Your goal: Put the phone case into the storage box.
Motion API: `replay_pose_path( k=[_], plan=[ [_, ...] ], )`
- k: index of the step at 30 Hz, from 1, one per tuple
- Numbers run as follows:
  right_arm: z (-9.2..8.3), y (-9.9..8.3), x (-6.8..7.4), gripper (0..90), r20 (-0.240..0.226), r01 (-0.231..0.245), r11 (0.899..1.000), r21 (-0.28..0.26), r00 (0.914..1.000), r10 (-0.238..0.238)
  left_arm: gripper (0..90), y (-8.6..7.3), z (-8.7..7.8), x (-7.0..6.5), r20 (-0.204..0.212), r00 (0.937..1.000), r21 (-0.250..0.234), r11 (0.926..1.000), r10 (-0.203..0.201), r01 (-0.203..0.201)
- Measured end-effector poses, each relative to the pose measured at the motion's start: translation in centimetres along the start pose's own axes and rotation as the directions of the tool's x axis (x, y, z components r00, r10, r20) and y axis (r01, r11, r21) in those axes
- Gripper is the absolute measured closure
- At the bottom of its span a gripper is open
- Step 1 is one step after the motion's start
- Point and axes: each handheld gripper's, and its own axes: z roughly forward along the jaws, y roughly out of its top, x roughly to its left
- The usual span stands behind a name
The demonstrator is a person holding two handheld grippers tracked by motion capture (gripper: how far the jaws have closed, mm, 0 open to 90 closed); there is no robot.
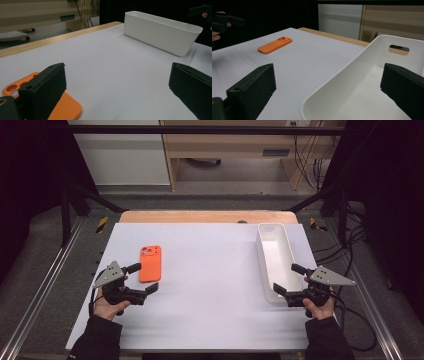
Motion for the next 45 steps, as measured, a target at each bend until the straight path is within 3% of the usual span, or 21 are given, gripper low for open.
replay_pose_path(
  k=[16, 24, 41, 45],
  plan=[
    [-0.1, 0.1, 0.0, 0.4, 0.002, 0.000, 1.000, -0.003, 1.0000, 0.000, 0.3, 0.9, 0.1, -0.2, 0.001, 1.0000, 0.008, 0.9999, -0.007, 0.007],
    [-0.2, 0.2, -0.1, 0.4, 0.005, 0.002, 1.000, -0.009, 1.0000, -0.002, 2.6, 1.4, 1.0, -0.3, -0.032, 0.9995, 0.073, 0.9973, 0.003, -0.001],
    [-0.3, 0.2, 0.0, 0.3, 0.007, -0.001, 1.000, -0.010, 1.0000, 0.001, 6.2, 2.5, 3.1, -0.4, -0.036, 0.9993, 0.150, 0.9887, 0.010, -0.005],
    [-0.3, 0.2, 0.0, 0.4, 0.005, 0.000, 1.000, -0.009, 1.0000, 0.000, 9.7, 2.6, 3.5, -0.4, -0.055, 0.9983, 0.169, 0.9856, 0.021, -0.011]
  ],
)
